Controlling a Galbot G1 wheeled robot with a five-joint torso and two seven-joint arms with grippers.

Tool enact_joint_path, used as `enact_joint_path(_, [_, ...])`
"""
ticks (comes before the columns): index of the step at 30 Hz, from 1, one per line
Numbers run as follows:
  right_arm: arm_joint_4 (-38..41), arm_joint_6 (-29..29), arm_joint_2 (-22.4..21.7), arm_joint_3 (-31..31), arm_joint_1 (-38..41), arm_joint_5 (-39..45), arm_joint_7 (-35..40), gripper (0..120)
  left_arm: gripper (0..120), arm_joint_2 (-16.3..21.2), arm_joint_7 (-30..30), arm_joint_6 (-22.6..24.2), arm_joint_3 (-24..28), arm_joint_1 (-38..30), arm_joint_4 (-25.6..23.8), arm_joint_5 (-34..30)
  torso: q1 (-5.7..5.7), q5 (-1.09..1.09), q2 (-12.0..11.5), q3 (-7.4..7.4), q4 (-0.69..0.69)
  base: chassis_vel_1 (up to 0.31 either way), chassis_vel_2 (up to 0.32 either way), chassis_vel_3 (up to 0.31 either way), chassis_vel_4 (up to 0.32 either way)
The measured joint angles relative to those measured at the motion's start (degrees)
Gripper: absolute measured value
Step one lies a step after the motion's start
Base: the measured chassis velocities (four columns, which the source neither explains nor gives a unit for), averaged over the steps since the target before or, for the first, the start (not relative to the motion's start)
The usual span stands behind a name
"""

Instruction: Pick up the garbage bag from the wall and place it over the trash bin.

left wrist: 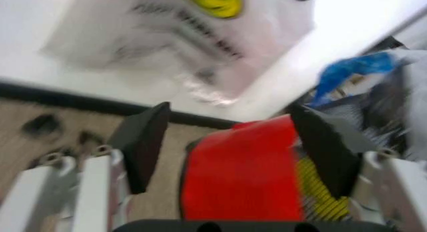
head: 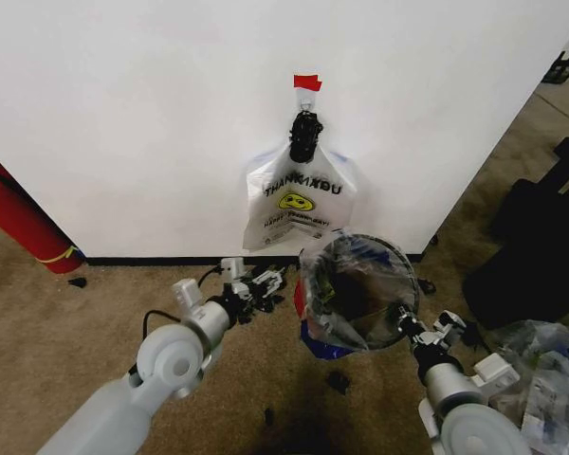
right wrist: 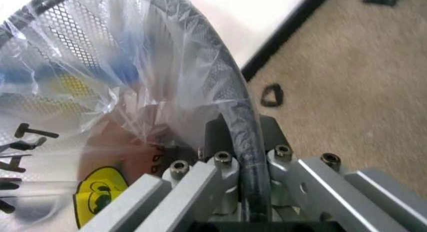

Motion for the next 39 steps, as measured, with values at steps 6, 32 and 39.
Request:
enact_joint_path(6, [-0.6, -2.4, 0.0, 2.2, 1.3, 4.4, 3.0, 0, 97, -2.3, 3.4, -5.2, -1.8, 9.5, -0.7, 7.8, 0.0, 0.01, 0.0, 0.0, 0.0, 0.0, 0.0, 0.0, 0.0])
enact_joint_path(32, [-2.3, -8.2, -0.2, 4.5, 4.3, 10.6, 9.4, 0, 100, -5.9, 12.0, -12.2, 5.4, 18.3, -1.5, 33.2, 0.0, 0.01, 0.0, 0.0, -0.01, 0.0, 0.0, 0.0, 0.0])
enact_joint_path(39, [-1.5, -8.3, -0.5, 4.6, 3.9, 10.1, 9.0, 0, 100, -5.9, 11.3, -11.7, 8.1, 16.6, -0.9, 33.5, 0.0, 0.01, 0.0, 0.0, -0.01, 0.0, 0.0, 0.0, 0.0])
